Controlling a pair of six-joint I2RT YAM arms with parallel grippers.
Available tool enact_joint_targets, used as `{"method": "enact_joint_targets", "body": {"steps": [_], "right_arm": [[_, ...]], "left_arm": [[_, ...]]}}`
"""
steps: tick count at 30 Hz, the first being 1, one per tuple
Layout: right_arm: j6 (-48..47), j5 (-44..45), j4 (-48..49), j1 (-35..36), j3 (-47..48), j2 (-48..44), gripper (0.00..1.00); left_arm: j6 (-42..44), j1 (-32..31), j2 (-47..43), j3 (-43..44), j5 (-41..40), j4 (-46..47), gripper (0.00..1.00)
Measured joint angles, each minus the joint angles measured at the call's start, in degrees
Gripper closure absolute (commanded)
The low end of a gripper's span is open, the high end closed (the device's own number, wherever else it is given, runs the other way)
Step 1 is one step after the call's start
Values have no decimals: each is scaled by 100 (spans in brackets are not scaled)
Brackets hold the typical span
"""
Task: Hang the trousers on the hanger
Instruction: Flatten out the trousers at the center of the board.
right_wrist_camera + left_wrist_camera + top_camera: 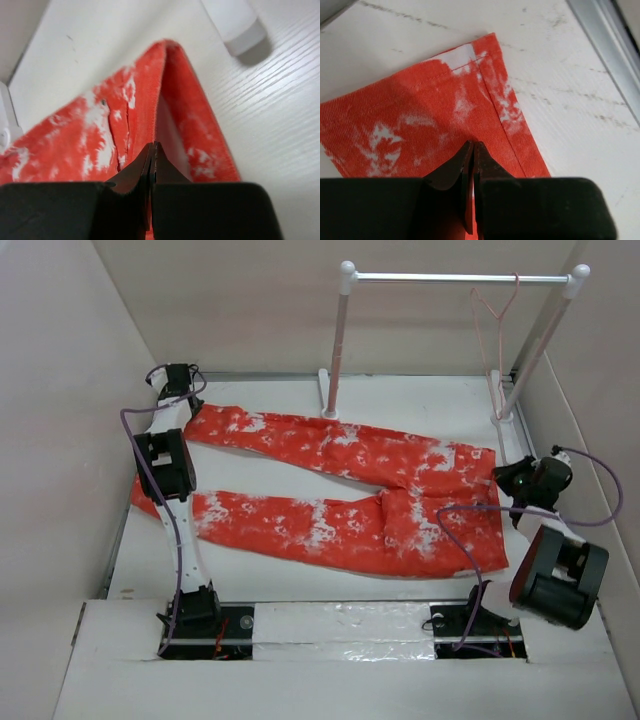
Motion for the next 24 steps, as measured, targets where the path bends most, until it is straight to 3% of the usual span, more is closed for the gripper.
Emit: {"method": "enact_joint_targets", "body": {"steps": [5,9,11,12,13,15,16,17,18,22,24], "right_arm": [[-31,645,-280,-203,-111,-1130,100],[-125,793,-579,-490,-46,-896,100],[-170,802,-732,-595,-46,-680,91],[-203,800,-776,-627,-46,-579,66],[-223,807,-796,-654,-48,-503,53],[-319,809,-787,-691,-66,-448,38],[-341,800,-782,-691,-68,-457,33],[-376,802,-778,-684,-68,-481,25],[-402,807,-798,-640,-66,-540,22],[-557,901,-1029,-2,-33,-1228,23],[-704,964,-1088,595,22,-1770,37]], "left_arm": [[39,-149,103,356,26,-26,100],[85,-258,114,498,-4,-55,100],[186,-306,127,577,-76,-105,100],[240,-317,133,623,-116,-133,83],[339,-326,138,673,-140,-140,66],[494,-317,138,734,-168,-131,39],[555,-308,138,767,-164,-125,30],[592,-297,138,796,-157,-125,28],[629,-282,138,798,-153,-116,28],[673,-269,-57,341,-111,87,33],[649,-264,-470,-461,-107,251,39]]}}
